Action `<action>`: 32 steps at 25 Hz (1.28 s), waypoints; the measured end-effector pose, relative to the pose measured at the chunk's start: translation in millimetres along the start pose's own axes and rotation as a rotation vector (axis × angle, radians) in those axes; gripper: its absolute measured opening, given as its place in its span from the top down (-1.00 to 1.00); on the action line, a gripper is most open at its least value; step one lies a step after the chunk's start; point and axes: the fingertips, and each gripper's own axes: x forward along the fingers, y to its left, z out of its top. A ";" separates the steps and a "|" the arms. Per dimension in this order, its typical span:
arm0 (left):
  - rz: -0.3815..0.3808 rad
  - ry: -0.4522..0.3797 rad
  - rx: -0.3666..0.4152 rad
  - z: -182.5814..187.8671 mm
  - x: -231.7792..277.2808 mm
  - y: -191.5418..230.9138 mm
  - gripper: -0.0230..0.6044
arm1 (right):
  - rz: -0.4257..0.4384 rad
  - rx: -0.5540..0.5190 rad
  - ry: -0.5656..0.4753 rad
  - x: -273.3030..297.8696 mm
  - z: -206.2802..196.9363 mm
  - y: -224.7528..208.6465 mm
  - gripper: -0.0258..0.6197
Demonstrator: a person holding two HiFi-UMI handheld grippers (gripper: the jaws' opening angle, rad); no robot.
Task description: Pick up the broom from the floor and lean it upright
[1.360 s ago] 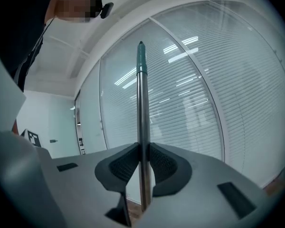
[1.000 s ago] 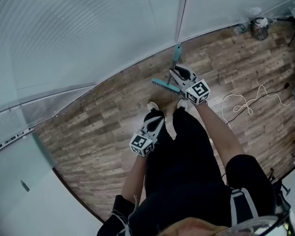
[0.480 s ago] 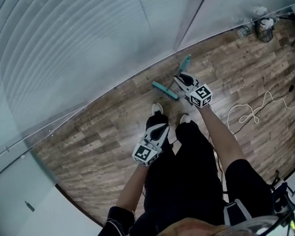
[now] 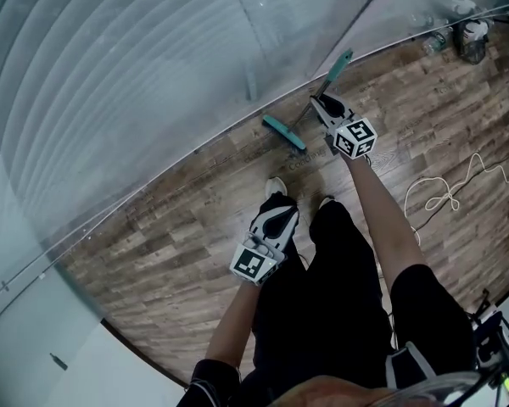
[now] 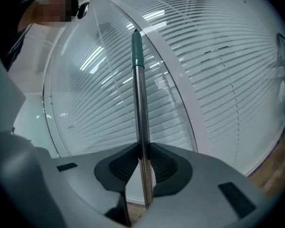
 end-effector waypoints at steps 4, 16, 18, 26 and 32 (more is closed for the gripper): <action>-0.008 0.033 -0.010 -14.0 -1.5 -4.4 0.84 | -0.030 -0.011 -0.012 12.7 10.5 -23.0 0.67; -0.032 0.024 -0.039 -7.3 2.2 -2.4 0.84 | -0.084 -0.027 -0.016 24.5 8.5 -30.8 0.67; -0.035 0.004 -0.075 -7.0 -2.2 -1.2 0.84 | -0.111 -0.021 -0.008 28.4 7.3 -35.6 0.67; -0.074 -0.075 -0.096 13.6 -10.6 -8.2 0.84 | -0.153 -0.106 -0.007 26.3 15.9 -37.3 0.67; -0.073 -0.073 -0.099 12.9 -15.5 -13.1 0.84 | -0.108 -0.142 0.061 14.1 17.5 -14.6 0.64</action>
